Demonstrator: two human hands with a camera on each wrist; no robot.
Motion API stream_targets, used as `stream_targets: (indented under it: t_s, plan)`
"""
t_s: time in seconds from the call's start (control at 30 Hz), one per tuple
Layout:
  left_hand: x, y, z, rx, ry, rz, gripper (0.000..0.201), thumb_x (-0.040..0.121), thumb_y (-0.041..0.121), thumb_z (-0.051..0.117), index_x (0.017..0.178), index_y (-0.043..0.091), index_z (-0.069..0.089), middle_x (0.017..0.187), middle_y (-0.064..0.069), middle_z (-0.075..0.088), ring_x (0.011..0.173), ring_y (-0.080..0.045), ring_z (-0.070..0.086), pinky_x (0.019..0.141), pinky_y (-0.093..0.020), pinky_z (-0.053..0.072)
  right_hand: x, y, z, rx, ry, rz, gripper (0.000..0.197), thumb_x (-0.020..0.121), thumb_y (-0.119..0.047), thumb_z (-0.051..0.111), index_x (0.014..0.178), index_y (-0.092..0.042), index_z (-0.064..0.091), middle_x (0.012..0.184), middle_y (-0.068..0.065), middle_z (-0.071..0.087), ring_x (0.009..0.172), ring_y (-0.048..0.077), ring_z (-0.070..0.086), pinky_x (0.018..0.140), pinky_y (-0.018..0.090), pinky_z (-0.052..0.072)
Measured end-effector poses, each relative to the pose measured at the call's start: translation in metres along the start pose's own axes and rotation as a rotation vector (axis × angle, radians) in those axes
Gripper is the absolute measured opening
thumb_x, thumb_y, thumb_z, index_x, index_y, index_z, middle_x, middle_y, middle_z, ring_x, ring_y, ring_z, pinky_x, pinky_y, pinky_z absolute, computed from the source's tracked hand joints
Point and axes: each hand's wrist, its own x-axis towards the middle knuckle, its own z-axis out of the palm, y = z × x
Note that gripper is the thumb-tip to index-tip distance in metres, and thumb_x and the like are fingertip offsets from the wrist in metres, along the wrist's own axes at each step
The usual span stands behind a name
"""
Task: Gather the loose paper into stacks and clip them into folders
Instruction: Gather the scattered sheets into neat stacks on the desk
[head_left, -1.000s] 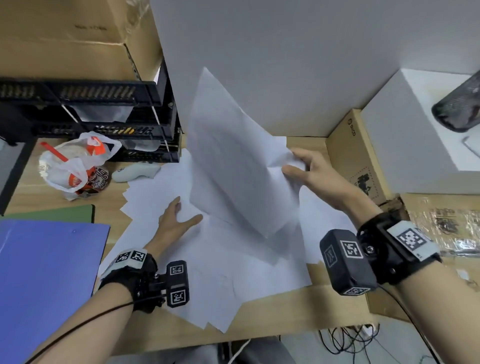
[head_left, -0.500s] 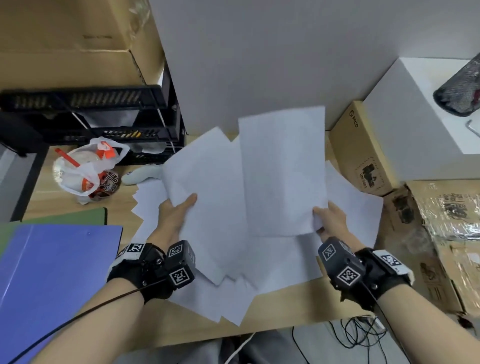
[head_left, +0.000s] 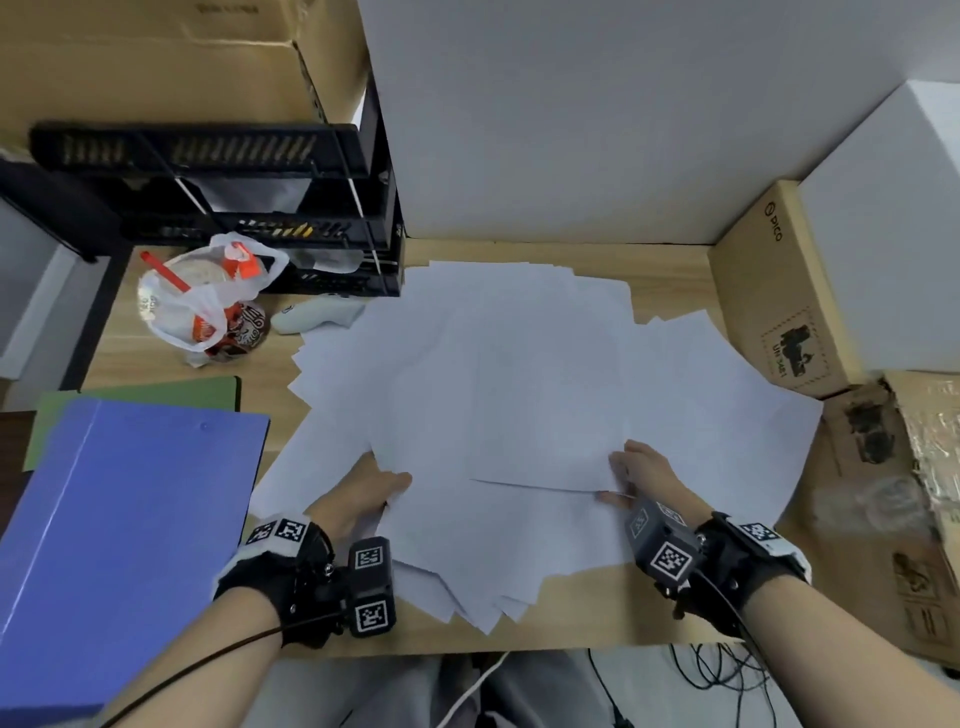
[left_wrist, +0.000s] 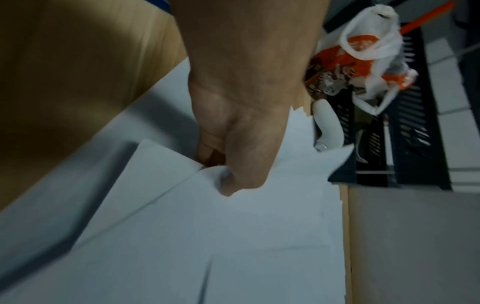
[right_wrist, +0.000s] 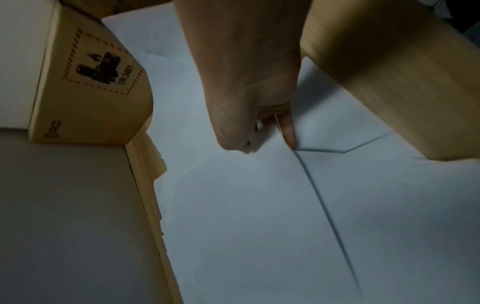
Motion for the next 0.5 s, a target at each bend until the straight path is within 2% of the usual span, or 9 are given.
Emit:
stream_targets:
  t_s: [0.07, 0.13, 0.2, 0.3, 0.37, 0.43, 0.5]
  plan:
    - [0.000, 0.000, -0.003, 0.035, -0.063, 0.040, 0.027, 0.093, 0.000, 0.053, 0.118, 0.011, 0.054, 0.098, -0.001, 0.064, 0.079, -0.008, 0.059, 0.059, -0.017, 0.049, 0.004, -0.006, 0.003, -0.059, -0.023, -0.014, 0.020, 0.090, 0.002, 0.050, 0.078, -0.011, 0.041, 0.085, 0.010, 0.045, 0.069, 0.025, 0.051, 0.048, 0.032, 0.058]
    - [-0.001, 0.001, -0.006, 0.002, -0.092, 0.097, 0.031, 0.095, 0.003, 0.053, 0.123, 0.017, 0.052, 0.102, 0.005, 0.064, 0.084, -0.005, 0.061, 0.055, -0.009, 0.048, 0.004, -0.012, 0.006, -0.157, -0.013, -0.064, 0.014, 0.089, 0.004, 0.048, 0.083, -0.007, 0.044, 0.075, 0.009, 0.045, 0.058, 0.023, 0.047, 0.040, 0.023, 0.049]
    - [-0.001, 0.006, -0.008, -0.015, -0.074, 0.123, 0.032, 0.097, 0.007, 0.053, 0.127, 0.017, 0.052, 0.111, 0.002, 0.065, 0.089, -0.008, 0.062, 0.060, -0.012, 0.050, 0.005, -0.015, 0.007, -0.218, -0.036, -0.115, 0.017, 0.089, 0.007, 0.042, 0.095, -0.005, 0.051, 0.067, 0.008, 0.047, 0.051, 0.019, 0.043, 0.039, 0.020, 0.035]
    - [0.011, 0.007, -0.008, 0.032, -0.045, 0.113, 0.040, 0.096, 0.010, 0.053, 0.136, 0.014, 0.049, 0.127, -0.005, 0.061, 0.104, -0.019, 0.060, 0.072, -0.020, 0.047, 0.004, -0.015, 0.006, -0.271, -0.111, -0.132, 0.029, 0.089, 0.008, 0.039, 0.101, -0.010, 0.057, 0.067, 0.006, 0.051, 0.047, 0.016, 0.047, 0.046, 0.020, 0.034]
    - [0.017, 0.009, -0.005, 0.060, -0.019, 0.140, 0.041, 0.095, 0.007, 0.053, 0.135, 0.015, 0.048, 0.127, -0.005, 0.060, 0.110, -0.023, 0.058, 0.080, -0.025, 0.047, 0.006, -0.017, 0.000, -0.338, -0.131, -0.139, 0.033, 0.089, 0.007, 0.039, 0.106, -0.012, 0.060, 0.074, 0.006, 0.059, 0.059, 0.021, 0.054, 0.055, 0.024, 0.041]
    - [0.022, 0.011, -0.002, 0.076, 0.034, 0.177, 0.035, 0.093, 0.006, 0.056, 0.126, 0.016, 0.054, 0.120, -0.005, 0.062, 0.110, -0.025, 0.059, 0.087, -0.029, 0.046, 0.007, -0.022, -0.011, -0.413, -0.141, -0.161, 0.036, 0.088, 0.008, 0.039, 0.110, -0.007, 0.063, 0.090, 0.010, 0.066, 0.076, 0.028, 0.061, 0.066, 0.030, 0.048]
    - [0.025, 0.012, 0.001, 0.067, 0.100, 0.207, 0.026, 0.092, 0.009, 0.060, 0.117, 0.016, 0.059, 0.111, -0.002, 0.064, 0.107, -0.025, 0.061, 0.084, -0.028, 0.046, 0.006, -0.028, -0.020, -0.466, -0.153, -0.175, 0.035, 0.088, 0.009, 0.039, 0.110, -0.004, 0.063, 0.100, 0.014, 0.067, 0.085, 0.031, 0.064, 0.069, 0.031, 0.053]
